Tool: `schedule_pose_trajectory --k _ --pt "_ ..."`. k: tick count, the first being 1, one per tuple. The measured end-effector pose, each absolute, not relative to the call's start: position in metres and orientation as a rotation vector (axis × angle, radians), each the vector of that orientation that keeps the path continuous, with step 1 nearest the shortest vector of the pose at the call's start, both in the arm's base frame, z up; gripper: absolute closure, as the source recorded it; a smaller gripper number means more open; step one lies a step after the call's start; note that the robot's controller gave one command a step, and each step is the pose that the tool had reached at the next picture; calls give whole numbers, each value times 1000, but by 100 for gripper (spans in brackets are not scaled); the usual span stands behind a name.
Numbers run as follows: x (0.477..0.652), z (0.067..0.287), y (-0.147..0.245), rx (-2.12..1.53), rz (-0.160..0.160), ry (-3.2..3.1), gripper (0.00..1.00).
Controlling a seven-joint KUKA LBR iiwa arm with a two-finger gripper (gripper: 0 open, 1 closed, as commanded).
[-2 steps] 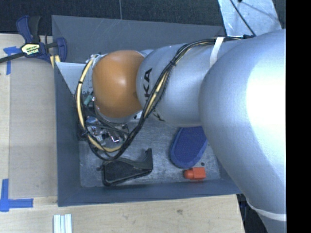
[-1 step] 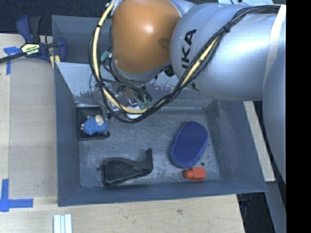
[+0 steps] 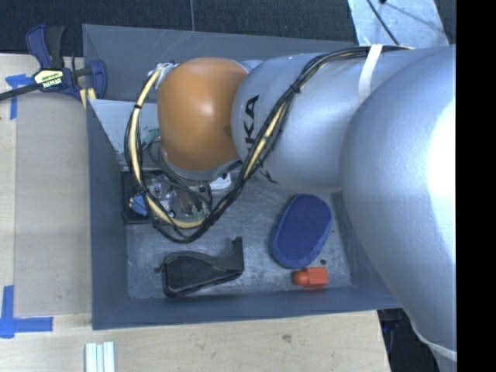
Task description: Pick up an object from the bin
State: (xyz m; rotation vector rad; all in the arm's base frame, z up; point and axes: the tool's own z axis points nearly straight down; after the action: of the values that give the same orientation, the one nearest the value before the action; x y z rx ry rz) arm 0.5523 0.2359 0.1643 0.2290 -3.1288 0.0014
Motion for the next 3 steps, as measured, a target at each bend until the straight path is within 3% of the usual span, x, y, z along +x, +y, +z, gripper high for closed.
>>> schedule_pose_trajectory --k 1,2,3 --pt "572 170 234 227 -3 -3139 100" --pt "573 135 235 243 0 -3131 100" --pt "586 87 236 -277 -5 -3133 100"
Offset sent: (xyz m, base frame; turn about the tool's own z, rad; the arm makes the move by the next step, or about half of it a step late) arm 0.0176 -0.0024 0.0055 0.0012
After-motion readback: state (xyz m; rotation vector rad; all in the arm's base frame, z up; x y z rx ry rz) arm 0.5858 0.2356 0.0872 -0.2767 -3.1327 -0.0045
